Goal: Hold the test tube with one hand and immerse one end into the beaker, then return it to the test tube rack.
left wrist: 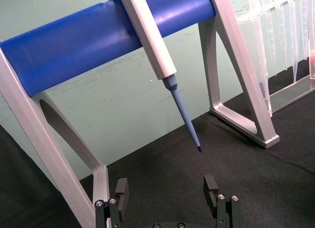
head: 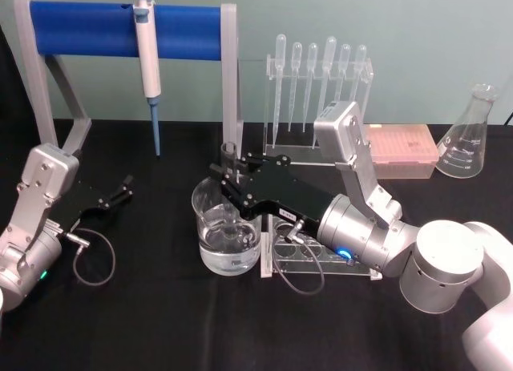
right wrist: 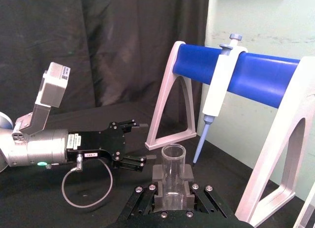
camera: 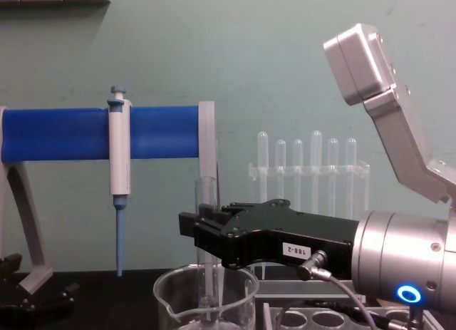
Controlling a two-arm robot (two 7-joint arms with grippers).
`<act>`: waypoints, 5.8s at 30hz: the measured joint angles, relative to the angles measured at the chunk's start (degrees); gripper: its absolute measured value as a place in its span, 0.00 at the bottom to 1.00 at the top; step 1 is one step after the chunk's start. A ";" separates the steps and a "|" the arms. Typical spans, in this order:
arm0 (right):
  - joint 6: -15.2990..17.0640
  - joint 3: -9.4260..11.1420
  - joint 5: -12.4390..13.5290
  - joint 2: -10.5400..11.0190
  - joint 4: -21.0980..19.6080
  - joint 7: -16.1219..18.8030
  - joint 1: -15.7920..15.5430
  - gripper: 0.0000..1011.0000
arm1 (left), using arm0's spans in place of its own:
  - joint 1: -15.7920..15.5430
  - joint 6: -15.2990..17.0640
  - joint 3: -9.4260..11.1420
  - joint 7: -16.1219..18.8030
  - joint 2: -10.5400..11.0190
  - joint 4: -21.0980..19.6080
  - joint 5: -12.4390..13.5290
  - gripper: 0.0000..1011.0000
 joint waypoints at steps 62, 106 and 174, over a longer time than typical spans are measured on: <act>0.00 0.00 0.00 0.00 0.00 0.00 0.00 0.22 | 0.00 0.00 0.00 0.00 0.00 0.00 0.00 0.99; 0.00 0.00 0.00 0.00 0.00 0.00 0.00 0.22 | 0.00 0.00 0.00 0.00 0.00 0.00 0.00 0.99; 0.00 0.00 0.00 0.00 0.00 0.00 0.00 0.22 | 0.00 0.00 0.00 0.00 0.00 0.00 0.00 0.99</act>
